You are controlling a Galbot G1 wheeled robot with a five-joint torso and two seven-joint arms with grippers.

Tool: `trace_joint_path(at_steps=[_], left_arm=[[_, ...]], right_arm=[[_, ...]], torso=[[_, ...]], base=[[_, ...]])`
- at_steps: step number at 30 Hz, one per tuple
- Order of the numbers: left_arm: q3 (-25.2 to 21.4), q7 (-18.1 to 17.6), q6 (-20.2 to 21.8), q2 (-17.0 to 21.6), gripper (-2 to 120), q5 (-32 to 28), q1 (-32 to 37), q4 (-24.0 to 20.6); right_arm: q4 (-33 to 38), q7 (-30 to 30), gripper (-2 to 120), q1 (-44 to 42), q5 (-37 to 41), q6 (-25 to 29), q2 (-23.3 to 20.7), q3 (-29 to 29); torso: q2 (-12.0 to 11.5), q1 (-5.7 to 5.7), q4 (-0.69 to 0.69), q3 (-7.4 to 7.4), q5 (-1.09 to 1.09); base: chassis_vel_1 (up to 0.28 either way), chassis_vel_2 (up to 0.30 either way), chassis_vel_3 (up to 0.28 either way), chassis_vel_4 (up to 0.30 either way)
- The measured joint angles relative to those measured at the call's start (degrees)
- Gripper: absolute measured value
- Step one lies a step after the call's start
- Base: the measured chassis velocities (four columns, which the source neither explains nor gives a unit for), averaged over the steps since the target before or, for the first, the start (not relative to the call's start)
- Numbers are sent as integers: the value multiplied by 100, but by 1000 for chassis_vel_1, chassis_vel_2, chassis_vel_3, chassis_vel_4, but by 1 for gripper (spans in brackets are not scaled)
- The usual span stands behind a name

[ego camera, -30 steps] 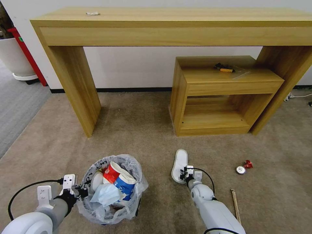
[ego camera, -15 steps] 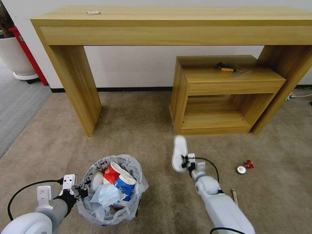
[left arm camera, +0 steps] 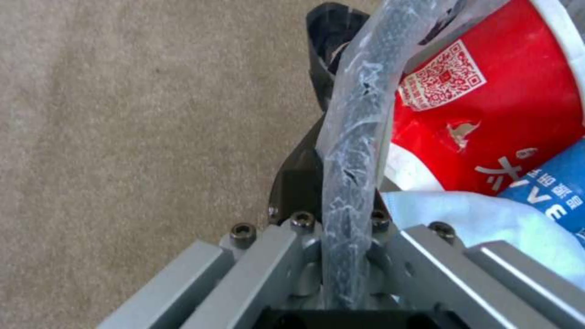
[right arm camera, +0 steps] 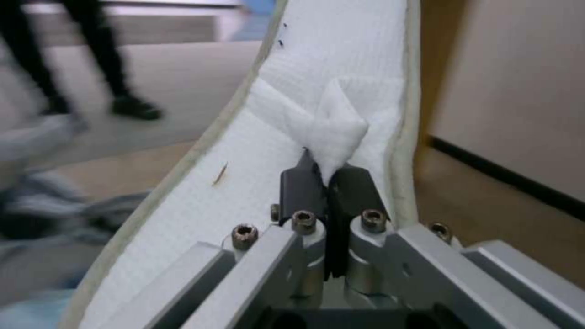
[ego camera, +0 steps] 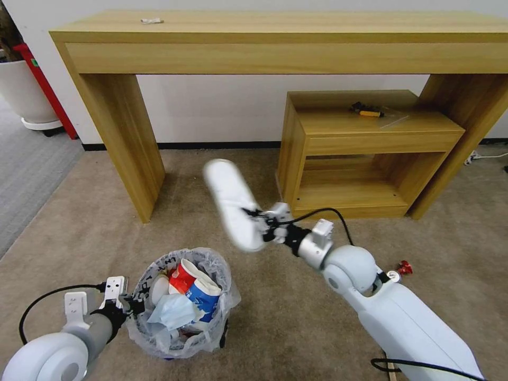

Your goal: Pick up the trash bin and place the garbage on the floor into it.

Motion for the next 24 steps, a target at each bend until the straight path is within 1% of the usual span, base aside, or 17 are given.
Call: trace_joint_path(at_steps=[1,2,3,5,6,7,9,10,14,17,19,22,24], left_arm=[[38,-94,0,54,0,-158,-42,10],[38,-94,0,54,0,-158,-42,10],[73,-168,0,99,0,-301,-87,19],[131,-235,0,178,0,-468,-160,47],[162,-267,0,223,0,-512,-177,59],[162,-267,0,223,0,-512,-177,59],[203,-290,0,291,0,-538,-184,66],[234,-318,0,346,0,-578,-187,65],[234,-353,0,396,0,-630,-178,31],[163,-354,0,449,0,-673,-129,-39],[149,-357,0,451,0,-674,-122,-43],[137,-358,0,451,0,-675,-112,-66],[140,-361,0,454,0,-697,-101,-125]], right_arm=[[1,-40,0,60,-92,-1,6,-230],[1,-40,0,60,-92,-1,6,-230],[-31,-84,0,120,-225,12,34,-445],[-190,-177,0,244,-579,64,215,-809],[-318,-211,0,291,-786,97,378,-953],[-318,-211,0,291,-786,97,378,-953],[-488,-261,0,343,-1061,185,596,-1092],[-608,-349,0,357,-1321,232,772,-1193],[-754,-380,0,357,-1524,290,894,-1289],[-976,-475,0,361,-1843,395,997,-1320],[-1030,-477,0,364,-1869,405,1021,-1339],[-1231,-476,0,370,-1960,456,1133,-1398],[-1491,-470,0,371,-2115,570,1287,-1438]], torso=[[0,0,0,0,0],[0,0,0,0,0],[0,0,-1,0,1],[0,0,-1,0,-1],[0,0,-1,0,0],[0,0,-1,0,0],[0,0,0,0,0],[0,0,1,1,0],[0,0,0,0,0],[0,0,-1,0,0],[0,0,-1,0,0],[0,0,0,0,0],[0,0,0,0,0]], base=[[0,0,0,0],[0,0,0,0],[0,0,0,0],[0,0,0,0],[0,0,0,0],[0,0,0,0],[0,0,0,0],[0,0,0,0],[0,0,0,0],[0,0,0,0],[0,0,0,0],[0,0,0,0],[0,0,0,0]])
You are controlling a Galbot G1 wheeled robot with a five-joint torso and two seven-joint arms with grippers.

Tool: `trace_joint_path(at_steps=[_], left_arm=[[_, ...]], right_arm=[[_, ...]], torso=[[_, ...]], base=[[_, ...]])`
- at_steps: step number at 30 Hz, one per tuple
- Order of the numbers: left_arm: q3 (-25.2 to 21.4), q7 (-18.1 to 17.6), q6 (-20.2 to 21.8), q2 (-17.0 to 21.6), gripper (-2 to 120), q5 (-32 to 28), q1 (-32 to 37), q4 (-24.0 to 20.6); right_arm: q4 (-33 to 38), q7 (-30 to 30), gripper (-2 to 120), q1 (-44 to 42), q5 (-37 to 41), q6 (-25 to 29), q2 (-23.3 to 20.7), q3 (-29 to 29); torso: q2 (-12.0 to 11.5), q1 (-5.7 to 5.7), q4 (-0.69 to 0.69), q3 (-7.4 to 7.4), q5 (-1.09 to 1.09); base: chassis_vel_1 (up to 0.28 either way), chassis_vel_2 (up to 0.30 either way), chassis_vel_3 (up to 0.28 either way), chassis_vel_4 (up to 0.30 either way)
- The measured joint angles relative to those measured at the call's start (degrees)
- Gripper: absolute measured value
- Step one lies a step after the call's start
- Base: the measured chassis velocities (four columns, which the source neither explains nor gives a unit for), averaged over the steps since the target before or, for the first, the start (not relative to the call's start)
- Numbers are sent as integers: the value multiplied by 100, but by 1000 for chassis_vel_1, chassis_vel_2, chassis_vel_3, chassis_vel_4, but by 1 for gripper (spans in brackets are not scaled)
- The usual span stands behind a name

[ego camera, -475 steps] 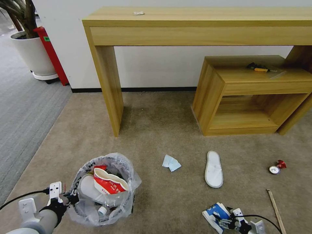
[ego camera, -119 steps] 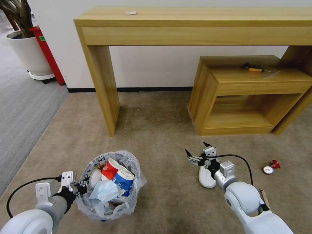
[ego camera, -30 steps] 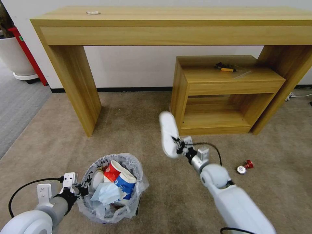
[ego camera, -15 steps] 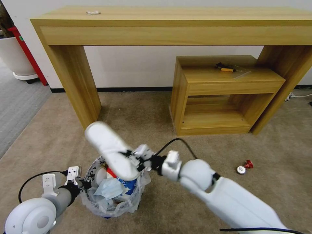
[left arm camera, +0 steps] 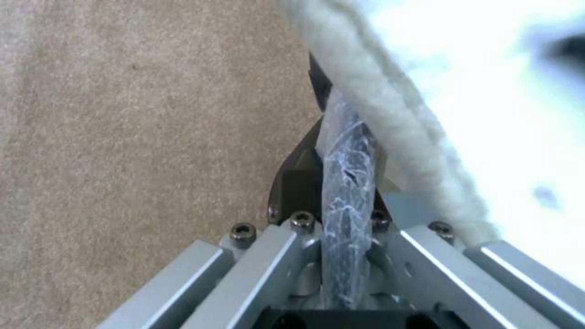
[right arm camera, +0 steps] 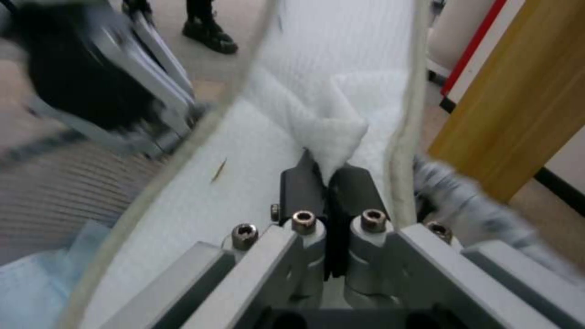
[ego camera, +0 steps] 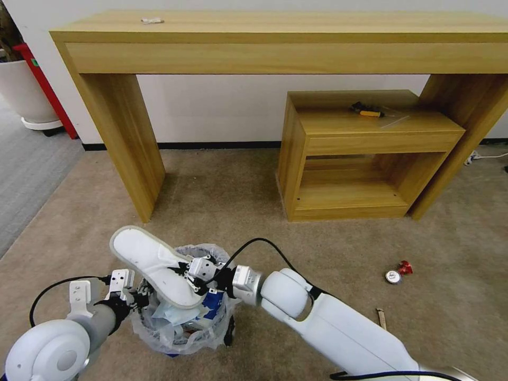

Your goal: Pick up the trash bin and place the garbage on the floor into it.

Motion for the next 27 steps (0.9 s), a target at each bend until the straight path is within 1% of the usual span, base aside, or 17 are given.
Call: trace_joint_path(at_steps=[4,8,16,18,19,22,23,25,26,27], left_arm=[[-35,-6,1,13,0,-22,53,-75],[-88,-7,2,14,0,-19,99,-97],[-67,27,2,10,0,-9,44,-67],[-62,28,2,10,0,3,23,-39],[-62,28,2,10,0,3,23,-39],[-71,29,1,13,0,9,-1,1],[-71,29,1,13,0,9,-1,1],[-83,29,2,14,0,14,-6,18],[-83,29,2,14,0,14,-6,18],[-92,30,2,14,0,23,-7,33]], right_arm=[[-266,83,0,-3,-59,75,137,-26],[-381,118,0,-16,-153,116,150,-22],[-68,323,0,-145,-123,-24,-55,52],[-29,395,9,-177,-126,-31,-84,47],[-29,395,9,-177,-126,-31,-84,47],[110,571,22,-201,-53,-84,-108,-20],[110,571,22,-201,-53,-84,-108,-20],[194,633,30,-181,-9,-121,-108,-61],[194,633,30,-181,-9,-121,-108,-61],[276,667,38,-149,22,-157,-108,-78]], torso=[[0,0,0,0,0],[0,0,0,0,0],[0,0,-1,0,0],[0,0,0,0,0],[0,0,0,0,0],[0,0,-1,0,0],[0,0,-1,0,0],[0,0,0,0,1],[0,0,0,0,1],[0,0,0,0,0]], base=[[0,0,0,0],[0,0,0,0],[0,0,0,0],[0,0,0,0],[0,0,0,0],[0,0,0,0],[0,0,0,0],[0,0,0,0],[0,0,0,0],[0,0,0,0]])
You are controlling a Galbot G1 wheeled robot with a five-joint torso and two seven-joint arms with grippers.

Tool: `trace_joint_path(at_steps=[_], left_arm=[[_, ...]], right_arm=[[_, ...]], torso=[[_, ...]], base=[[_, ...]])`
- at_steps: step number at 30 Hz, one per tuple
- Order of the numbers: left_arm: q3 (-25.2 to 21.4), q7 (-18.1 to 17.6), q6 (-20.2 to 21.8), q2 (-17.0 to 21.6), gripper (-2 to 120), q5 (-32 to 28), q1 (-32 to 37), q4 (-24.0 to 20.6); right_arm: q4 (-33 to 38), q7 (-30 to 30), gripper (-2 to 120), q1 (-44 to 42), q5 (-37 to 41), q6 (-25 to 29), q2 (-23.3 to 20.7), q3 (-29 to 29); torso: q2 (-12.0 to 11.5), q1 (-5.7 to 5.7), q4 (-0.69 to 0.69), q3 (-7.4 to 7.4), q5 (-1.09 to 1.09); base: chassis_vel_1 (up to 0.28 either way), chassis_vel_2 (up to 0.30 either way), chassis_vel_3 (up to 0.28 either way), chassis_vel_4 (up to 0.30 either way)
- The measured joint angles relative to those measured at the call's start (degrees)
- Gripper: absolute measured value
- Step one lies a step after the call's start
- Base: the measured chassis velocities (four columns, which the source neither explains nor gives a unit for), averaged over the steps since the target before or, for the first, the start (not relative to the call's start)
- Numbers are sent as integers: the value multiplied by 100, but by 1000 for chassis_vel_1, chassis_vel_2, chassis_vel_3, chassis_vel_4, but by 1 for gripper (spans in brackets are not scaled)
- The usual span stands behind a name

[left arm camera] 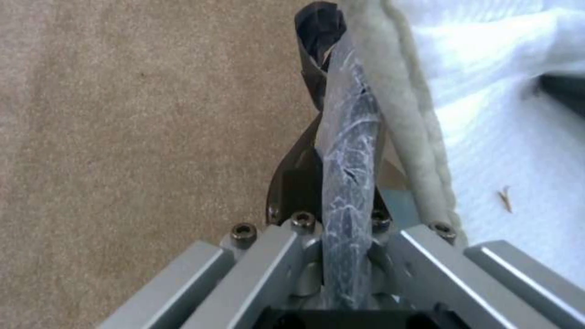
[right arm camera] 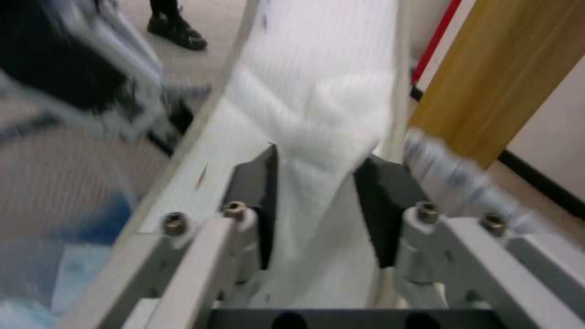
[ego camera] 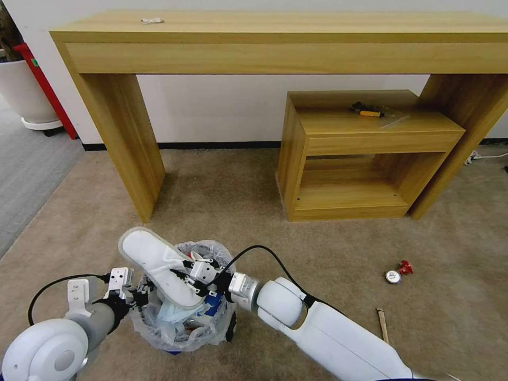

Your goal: Pick up the trash bin and place the garbage on the floor into it.

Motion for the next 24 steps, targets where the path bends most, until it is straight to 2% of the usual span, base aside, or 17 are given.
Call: trace_joint_path(at_steps=[3,4,7,8,10,12,13,16,17,20,22,24], left_arm=[[-23,2,0,-12,0,25,4,9],[-23,2,0,-12,0,25,4,9],[-47,2,0,-35,0,42,13,-8],[-47,2,0,-35,0,42,13,-8],[-58,3,0,-44,0,43,24,-26],[-77,3,0,-60,0,60,31,-28],[-77,3,0,-60,0,60,31,-28],[-128,2,-1,-101,0,135,58,-25],[-128,2,-1,-101,0,135,58,-25],[-190,4,-1,-205,0,282,133,-57],[-194,7,-1,-240,0,328,143,-61],[-191,64,-1,-338,0,488,138,-48]], right_arm=[[157,81,51,37,73,-70,-26,-29],[157,81,51,37,73,-70,-26,-29],[302,128,66,19,127,-95,-129,-27],[302,128,66,19,127,-95,-129,-27],[396,179,75,-10,158,-113,-172,13],[541,316,83,-76,244,-169,-184,141],[541,316,83,-76,244,-169,-184,141],[754,731,97,-304,408,-332,-242,529],[754,731,97,-304,408,-332,-242,529],[877,1343,100,-687,593,-426,-488,1002],[917,1400,100,-845,595,-437,-571,1212],[1004,1464,100,-1345,522,-425,-770,1817]], torso=[[0,0,0,0,0],[0,0,0,0,0],[0,0,0,0,0],[0,0,0,0,0],[0,0,0,0,0],[0,0,0,0,0],[0,0,0,0,0],[0,0,0,0,1],[0,0,0,0,1],[0,0,1,0,1],[0,0,1,0,2],[0,0,0,0,2]], base=[[0,0,0,0],[0,0,0,0],[0,0,0,0],[0,0,0,0],[0,0,0,0],[0,0,0,0],[0,0,0,0],[0,0,0,0],[0,0,0,0],[0,0,0,0],[0,0,0,0],[0,0,0,0]])
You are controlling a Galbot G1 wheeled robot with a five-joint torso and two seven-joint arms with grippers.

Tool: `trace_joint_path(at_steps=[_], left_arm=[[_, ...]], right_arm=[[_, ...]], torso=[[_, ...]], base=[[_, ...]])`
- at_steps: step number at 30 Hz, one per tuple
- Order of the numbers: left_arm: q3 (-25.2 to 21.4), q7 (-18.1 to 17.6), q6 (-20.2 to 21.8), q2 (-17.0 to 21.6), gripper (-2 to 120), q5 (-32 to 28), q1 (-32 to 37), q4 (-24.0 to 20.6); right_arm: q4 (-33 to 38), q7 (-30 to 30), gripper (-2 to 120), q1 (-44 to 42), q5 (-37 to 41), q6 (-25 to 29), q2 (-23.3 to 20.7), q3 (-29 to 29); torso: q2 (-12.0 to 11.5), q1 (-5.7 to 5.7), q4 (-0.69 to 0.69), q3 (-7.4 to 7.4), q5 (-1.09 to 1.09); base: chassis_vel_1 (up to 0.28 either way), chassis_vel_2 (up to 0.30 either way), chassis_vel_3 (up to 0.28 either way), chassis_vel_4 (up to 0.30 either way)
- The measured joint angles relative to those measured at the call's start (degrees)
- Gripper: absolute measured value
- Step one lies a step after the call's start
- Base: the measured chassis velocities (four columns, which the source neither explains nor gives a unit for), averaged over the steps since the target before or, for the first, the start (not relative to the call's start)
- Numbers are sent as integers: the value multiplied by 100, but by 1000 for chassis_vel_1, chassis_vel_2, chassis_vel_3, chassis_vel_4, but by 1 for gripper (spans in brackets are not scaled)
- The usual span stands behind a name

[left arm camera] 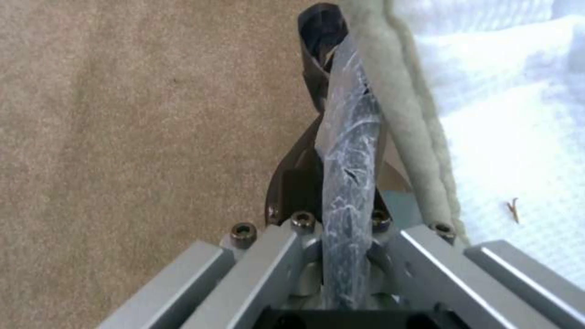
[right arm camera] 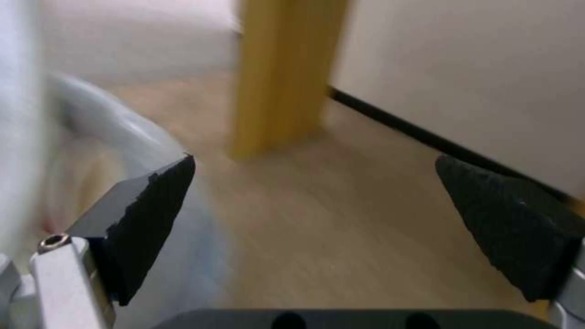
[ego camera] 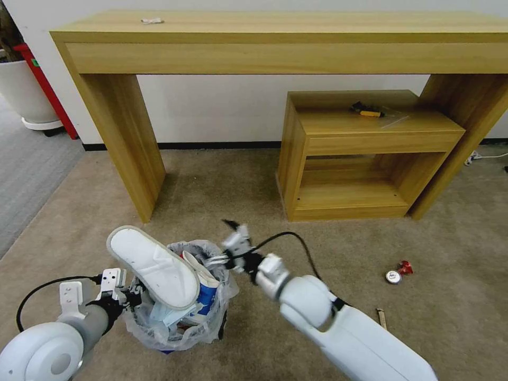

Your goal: Pick up the trash bin and place the garbage on the floor into it.

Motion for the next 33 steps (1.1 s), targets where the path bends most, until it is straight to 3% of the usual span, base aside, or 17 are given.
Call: trace_joint_path(at_steps=[2,4,5,7,8,11,14,21,29,33], left_arm=[[6,26,0,-41,0,66,0,10],[14,150,-1,-131,0,278,28,21],[14,150,-1,-131,0,278,28,21],[17,314,0,-197,0,498,65,23],[20,379,0,-222,0,578,75,19],[26,423,0,-242,0,640,78,15],[45,613,0,-292,0,924,120,-16],[54,643,0,-288,0,927,183,-73],[84,653,0,-295,0,921,189,-92],[81,669,0,-317,0,917,222,-104]], right_arm=[[54,4,100,-209,-38,16,-62,237],[225,-8,100,-950,-174,88,-207,1037],[225,-8,100,-950,-174,88,-207,1037],[331,-129,100,-1656,-324,219,-242,1687],[371,-195,100,-2027,-414,330,-229,2086],[396,-248,100,-2321,-487,440,-193,2409],[470,-467,100,-3149,-555,800,80,3426],[415,-515,100,-3628,-569,1052,230,3933],[122,-507,100,-3726,-489,1270,296,4116],[-341,-541,100,-3808,137,1215,294,4197]], torso=[[0,0,-1,0,0],[0,0,0,-1,-1],[0,0,0,-1,-1],[0,0,-1,-1,2],[0,-1,-1,-1,1],[1,0,-2,-1,-1],[0,-1,-1,-1,0],[0,0,1,-1,-1],[0,0,-1,0,1],[0,-1,0,0,3]], base=[[0,0,0,0],[0,0,0,0],[0,0,0,0],[0,0,0,0],[0,0,0,0],[0,0,0,0],[0,0,0,0],[-88,-97,99,90],[-224,-223,217,216],[-150,-154,168,134]])
